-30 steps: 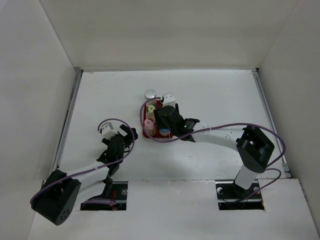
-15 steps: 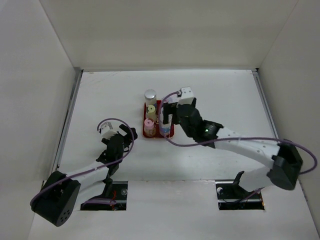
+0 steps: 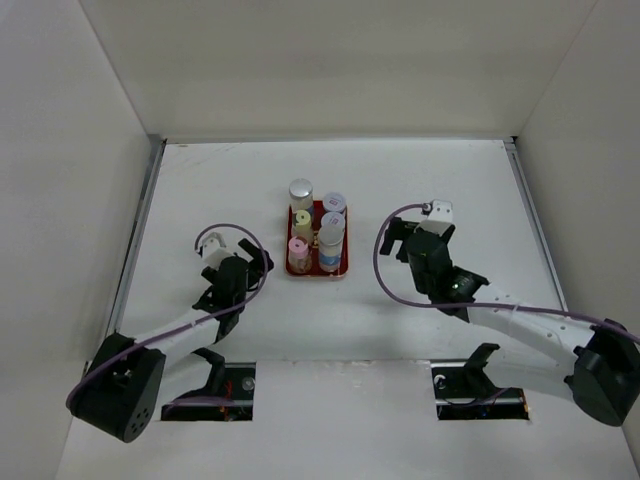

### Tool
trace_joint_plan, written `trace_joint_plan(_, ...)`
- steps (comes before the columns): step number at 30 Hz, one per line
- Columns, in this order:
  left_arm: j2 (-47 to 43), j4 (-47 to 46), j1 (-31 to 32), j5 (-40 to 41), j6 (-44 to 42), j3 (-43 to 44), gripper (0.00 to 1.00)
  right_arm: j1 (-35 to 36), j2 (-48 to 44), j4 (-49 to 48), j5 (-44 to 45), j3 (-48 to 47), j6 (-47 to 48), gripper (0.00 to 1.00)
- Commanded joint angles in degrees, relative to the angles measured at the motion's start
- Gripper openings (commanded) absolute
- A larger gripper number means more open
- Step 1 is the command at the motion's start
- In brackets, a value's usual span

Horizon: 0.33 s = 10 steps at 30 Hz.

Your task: Organize the condiment bottles

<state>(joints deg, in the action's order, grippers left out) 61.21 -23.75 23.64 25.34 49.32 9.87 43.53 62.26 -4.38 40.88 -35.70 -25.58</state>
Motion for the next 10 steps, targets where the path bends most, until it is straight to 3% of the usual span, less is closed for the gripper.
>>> trace_joint_plan(1, 1.1, 5.1, -1.3, -1.3, -1.1, 4.6, 1.00, -1.4, -0.5, -8.3, 1.7, 1.8, -3.0, 1.00)
trace_joint_plan(10, 3.2, 10.0, -4.0, -1.1, -1.3, 9.2, 1.00, -2.1, 3.0, -14.2, 0.9, 1.2, -0.9, 1.00)
